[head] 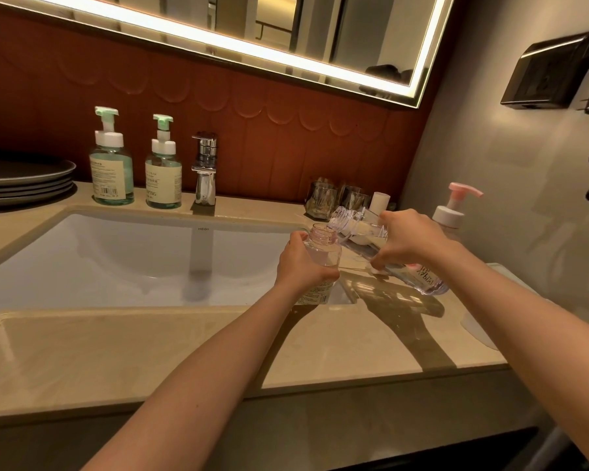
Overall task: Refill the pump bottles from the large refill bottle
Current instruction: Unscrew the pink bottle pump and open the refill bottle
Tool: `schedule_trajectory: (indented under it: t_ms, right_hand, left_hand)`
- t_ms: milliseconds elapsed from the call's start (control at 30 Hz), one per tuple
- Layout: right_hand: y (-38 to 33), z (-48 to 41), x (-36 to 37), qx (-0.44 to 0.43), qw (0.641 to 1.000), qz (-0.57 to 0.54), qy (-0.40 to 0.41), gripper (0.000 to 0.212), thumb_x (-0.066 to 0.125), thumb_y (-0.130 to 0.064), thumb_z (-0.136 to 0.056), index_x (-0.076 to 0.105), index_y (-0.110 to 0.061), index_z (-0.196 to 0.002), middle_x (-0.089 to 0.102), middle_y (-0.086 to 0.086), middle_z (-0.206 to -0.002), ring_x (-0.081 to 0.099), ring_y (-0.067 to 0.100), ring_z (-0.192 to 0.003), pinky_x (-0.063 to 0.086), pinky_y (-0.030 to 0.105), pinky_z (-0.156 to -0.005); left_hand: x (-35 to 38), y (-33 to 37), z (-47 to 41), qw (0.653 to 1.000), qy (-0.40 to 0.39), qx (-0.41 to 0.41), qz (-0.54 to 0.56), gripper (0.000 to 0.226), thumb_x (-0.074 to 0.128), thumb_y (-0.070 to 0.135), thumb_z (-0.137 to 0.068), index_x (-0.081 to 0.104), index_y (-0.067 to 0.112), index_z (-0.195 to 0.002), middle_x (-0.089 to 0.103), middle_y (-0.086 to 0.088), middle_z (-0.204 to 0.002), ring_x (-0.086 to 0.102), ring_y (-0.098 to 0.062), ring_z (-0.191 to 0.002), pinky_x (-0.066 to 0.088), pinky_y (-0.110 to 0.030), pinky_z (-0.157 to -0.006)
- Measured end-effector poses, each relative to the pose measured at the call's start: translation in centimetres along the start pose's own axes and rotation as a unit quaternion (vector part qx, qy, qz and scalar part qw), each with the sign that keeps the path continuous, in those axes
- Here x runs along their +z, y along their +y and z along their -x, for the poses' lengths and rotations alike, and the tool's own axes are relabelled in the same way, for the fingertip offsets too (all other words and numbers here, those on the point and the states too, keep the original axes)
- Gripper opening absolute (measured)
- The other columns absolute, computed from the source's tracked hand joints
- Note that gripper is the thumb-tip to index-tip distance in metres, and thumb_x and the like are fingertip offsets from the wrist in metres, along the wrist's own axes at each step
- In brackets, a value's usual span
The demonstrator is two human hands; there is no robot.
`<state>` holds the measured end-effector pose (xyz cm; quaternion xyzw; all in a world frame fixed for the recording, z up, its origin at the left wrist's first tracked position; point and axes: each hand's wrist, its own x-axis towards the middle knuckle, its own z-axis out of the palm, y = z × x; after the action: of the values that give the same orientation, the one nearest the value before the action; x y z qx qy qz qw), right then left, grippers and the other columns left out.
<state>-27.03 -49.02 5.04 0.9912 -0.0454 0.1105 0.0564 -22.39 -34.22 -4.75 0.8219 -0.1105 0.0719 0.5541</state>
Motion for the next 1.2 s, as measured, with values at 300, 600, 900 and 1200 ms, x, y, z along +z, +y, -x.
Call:
schedule_trajectory:
  t_ms: [300,600,900,1200]
  right_hand:
    - [0.0,0.1,-0.2,-0.001,1.0,0.005,-0.002,0.063,0.081,-0.037,-0.061,0.053,-0.016,-0.113,0.06,0.004,-0.102,0.053,0.02,-0.086,0.05,0.032,-0.069]
    - [0.1,0.0,-0.9,-0.007,1.0,0.01,0.001,0.053,0.081,-0.035,-0.061,0.046,-0.019,-0.097,0.055,0.002,-0.093,0.053,0.02,-0.084,0.05,0.032,-0.067]
    - [-0.1,0.1,-1.6,-0.005,1.0,0.005,-0.006,0.051,0.081,-0.033,-0.061,0.047,-0.019,-0.096,0.055,0.002,-0.091,0.053,0.019,-0.082,0.049,0.03,-0.065]
    - [-0.1,0.1,-1.8,-0.004,1.0,0.005,-0.005,0.052,0.081,-0.033,-0.06,0.05,-0.018,-0.099,0.055,0.001,-0.09,0.053,0.019,-0.081,0.048,0.029,-0.062]
  left_hand:
    - [0.0,0.1,0.3,1.0,0.001,0.002,0.002,0.087,0.083,0.025,-0.066,0.031,0.014,-0.135,0.048,-0.007,-0.133,0.048,-0.023,-0.116,0.044,-0.03,-0.091]
    - [-0.1,0.7,0.2,1.0,0.004,0.002,0.014,0.088,0.084,0.026,-0.065,0.032,0.015,-0.135,0.049,-0.006,-0.132,0.049,-0.022,-0.116,0.041,-0.027,-0.087]
    - [-0.2,1.1,0.1,1.0,0.002,0.002,0.018,0.091,0.085,0.026,-0.065,0.031,0.014,-0.137,0.047,-0.006,-0.135,0.047,-0.022,-0.118,0.039,-0.026,-0.085]
    - [-0.3,1.3,0.2,1.0,0.0,-0.003,0.018,0.09,0.084,0.026,-0.065,0.03,0.014,-0.137,0.046,-0.006,-0.136,0.046,-0.023,-0.12,0.039,-0.026,-0.086]
